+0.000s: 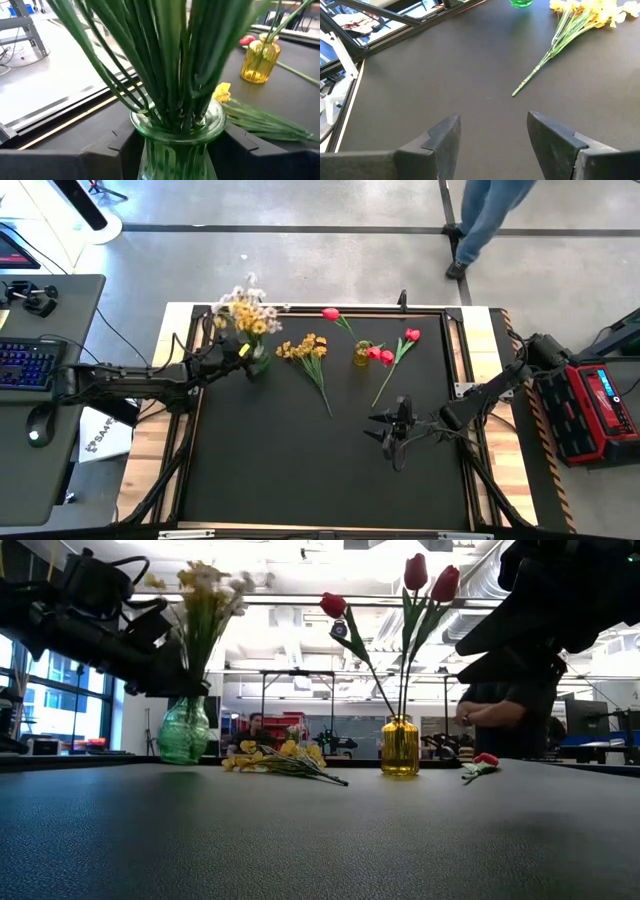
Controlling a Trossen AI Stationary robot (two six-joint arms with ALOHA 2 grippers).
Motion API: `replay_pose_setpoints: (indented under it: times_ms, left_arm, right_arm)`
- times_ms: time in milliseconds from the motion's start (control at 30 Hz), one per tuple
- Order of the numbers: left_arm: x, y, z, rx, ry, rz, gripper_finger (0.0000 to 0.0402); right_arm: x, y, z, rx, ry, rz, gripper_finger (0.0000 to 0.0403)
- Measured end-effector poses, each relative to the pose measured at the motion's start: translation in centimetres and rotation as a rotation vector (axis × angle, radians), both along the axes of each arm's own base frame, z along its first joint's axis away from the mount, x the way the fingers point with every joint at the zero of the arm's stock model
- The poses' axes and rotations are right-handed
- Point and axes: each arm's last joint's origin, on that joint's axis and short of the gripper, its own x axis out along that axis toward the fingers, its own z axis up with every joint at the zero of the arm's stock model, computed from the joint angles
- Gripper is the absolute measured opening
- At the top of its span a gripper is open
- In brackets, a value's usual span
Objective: Sort flowers into vase by color
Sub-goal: Move the green vase to the left
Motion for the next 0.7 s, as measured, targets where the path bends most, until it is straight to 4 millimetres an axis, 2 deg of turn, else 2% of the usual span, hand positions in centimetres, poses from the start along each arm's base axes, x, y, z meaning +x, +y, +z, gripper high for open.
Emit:
replay_pose_setpoints:
  times_ms: [200, 467, 700]
  left_arm:
    - [0.0, 0.0, 0.1, -0.005, -0.011, -0.002, 0.019]
    - [-0.4, -0.2, -0.9, -0.017, 0.027, -0.017, 0.0238]
    - [-0.7, -0.4, -1.6, 0.0, 0.094, -0.035, 0.0243]
  right_arm:
    - [0.0, 0.0, 0.0, -0.007, 0.001, 0.003, 0.0211]
    - [0.0, 0.0, 0.0, -0.007, 0.001, 0.004, 0.0211]
    - [0.0, 0.0, 0.0, -0.007, 0.001, 0.004, 0.0211]
